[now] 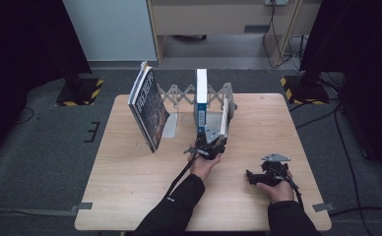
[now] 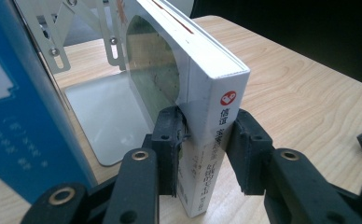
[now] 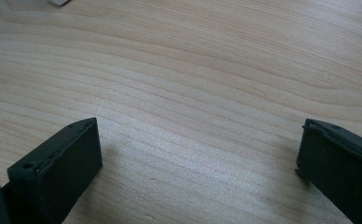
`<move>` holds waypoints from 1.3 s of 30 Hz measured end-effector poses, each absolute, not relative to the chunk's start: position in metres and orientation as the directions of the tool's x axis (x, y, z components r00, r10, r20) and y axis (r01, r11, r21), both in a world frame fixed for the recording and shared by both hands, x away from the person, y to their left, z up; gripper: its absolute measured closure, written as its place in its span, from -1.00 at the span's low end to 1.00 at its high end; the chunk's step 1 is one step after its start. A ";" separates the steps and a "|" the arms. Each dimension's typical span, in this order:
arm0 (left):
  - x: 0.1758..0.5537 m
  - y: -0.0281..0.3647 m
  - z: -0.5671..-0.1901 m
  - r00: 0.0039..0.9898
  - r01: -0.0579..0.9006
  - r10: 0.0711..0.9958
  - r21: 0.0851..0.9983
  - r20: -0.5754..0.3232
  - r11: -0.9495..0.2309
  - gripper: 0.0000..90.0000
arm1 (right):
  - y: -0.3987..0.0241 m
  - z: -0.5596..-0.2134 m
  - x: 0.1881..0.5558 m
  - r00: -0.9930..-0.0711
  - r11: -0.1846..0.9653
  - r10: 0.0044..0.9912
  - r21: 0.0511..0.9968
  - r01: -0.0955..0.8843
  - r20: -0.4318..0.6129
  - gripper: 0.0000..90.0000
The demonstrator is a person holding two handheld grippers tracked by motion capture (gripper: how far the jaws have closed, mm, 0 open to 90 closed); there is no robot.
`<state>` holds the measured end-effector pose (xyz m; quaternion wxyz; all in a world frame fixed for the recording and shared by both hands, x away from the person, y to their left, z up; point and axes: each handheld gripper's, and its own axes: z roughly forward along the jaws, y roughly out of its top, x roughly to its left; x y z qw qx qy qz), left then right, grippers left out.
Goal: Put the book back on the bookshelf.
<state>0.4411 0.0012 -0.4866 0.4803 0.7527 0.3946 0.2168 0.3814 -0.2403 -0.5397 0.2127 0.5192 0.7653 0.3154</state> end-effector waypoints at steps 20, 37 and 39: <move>0.446 -0.004 -0.482 0.627 0.375 0.779 0.889 -0.035 -0.262 0.53 | -0.240 -0.540 0.381 -0.371 0.262 0.929 0.704 0.660 0.002 -1.00; 0.463 -0.012 -0.480 0.616 0.385 0.787 0.884 -0.032 -0.266 0.46 | -0.240 -0.540 0.381 -0.372 0.263 0.928 0.704 0.660 0.002 -1.00; 0.459 -0.010 -0.477 0.628 0.380 0.778 0.884 -0.028 -0.274 0.42 | -0.240 -0.540 0.381 -0.371 0.262 0.928 0.704 0.660 0.003 -1.00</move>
